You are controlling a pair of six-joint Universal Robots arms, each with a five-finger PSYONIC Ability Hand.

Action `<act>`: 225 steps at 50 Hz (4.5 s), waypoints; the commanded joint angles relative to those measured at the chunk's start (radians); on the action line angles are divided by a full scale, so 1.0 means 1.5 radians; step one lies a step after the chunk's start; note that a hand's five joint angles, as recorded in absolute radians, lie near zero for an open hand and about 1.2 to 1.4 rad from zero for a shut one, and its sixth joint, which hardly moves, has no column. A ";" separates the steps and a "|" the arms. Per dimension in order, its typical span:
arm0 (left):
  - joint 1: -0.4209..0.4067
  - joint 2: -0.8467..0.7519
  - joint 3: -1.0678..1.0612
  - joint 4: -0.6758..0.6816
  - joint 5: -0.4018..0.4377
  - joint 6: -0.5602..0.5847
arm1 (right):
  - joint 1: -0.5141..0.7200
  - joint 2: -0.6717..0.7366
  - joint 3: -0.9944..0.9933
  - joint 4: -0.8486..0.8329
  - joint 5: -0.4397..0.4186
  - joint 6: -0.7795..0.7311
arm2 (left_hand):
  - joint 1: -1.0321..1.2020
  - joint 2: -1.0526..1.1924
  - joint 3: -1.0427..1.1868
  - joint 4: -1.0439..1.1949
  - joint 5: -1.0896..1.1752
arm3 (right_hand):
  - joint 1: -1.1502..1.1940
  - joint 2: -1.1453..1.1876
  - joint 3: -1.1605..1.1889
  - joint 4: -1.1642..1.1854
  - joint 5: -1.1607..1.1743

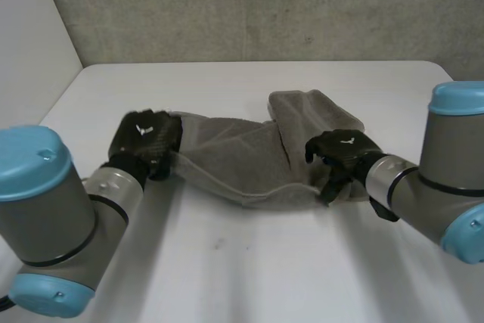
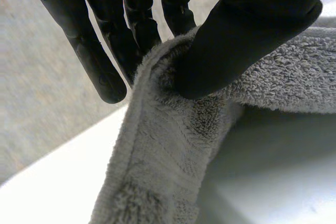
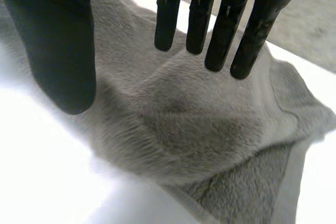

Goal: Fold the laundry

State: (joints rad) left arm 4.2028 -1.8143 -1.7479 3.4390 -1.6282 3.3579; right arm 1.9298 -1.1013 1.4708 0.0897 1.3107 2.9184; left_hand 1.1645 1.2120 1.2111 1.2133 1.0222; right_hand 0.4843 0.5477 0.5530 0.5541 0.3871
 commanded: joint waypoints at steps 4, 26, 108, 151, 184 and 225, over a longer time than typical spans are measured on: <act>0.001 0.106 0.018 -0.014 0.006 0.000 | -0.105 -0.057 0.024 0.021 -0.083 0.104 | 0.155 0.123 0.123 0.122 0.133 | -0.115 -0.158 -0.161 -0.162 -0.167; -0.088 0.143 0.232 -0.128 -0.001 -0.003 | -0.073 -0.064 0.182 -0.085 -0.084 0.255 | 0.155 0.123 0.123 0.122 0.133 | -0.194 -0.236 -0.240 -0.240 -0.245; 0.006 -0.225 0.383 -0.219 -0.008 0.187 | -0.050 0.086 -0.280 0.223 0.090 -0.430 | 0.155 0.123 0.123 0.122 0.133 | 0.608 0.566 0.562 0.561 0.556; 0.050 -0.128 -0.045 0.146 0.042 0.228 | -0.053 0.014 0.075 -0.104 -0.010 -0.290 | 0.155 0.123 0.123 0.122 0.133 | 0.608 0.566 0.562 0.561 0.556; 0.090 -0.159 -0.054 0.151 0.044 0.226 | -0.176 -0.024 0.115 -0.033 -0.049 -0.251 | -0.299 -0.331 -0.330 -0.332 -0.321 | 0.608 0.566 0.562 0.561 0.556; 0.060 -0.049 0.025 -0.195 0.044 0.399 | -0.168 -0.094 0.037 0.202 -0.004 -0.522 | 0.155 0.123 0.123 0.122 0.133 | 0.608 0.566 0.562 0.561 0.556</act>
State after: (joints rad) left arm 4.2939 -1.6674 -1.8001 3.0698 -1.5602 3.9572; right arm 1.5655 -1.4404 1.5820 0.4933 1.2525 2.1064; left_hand 1.1907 1.2176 1.2161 1.2169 1.0403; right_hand 0.9753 1.1768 1.1893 1.1918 0.9954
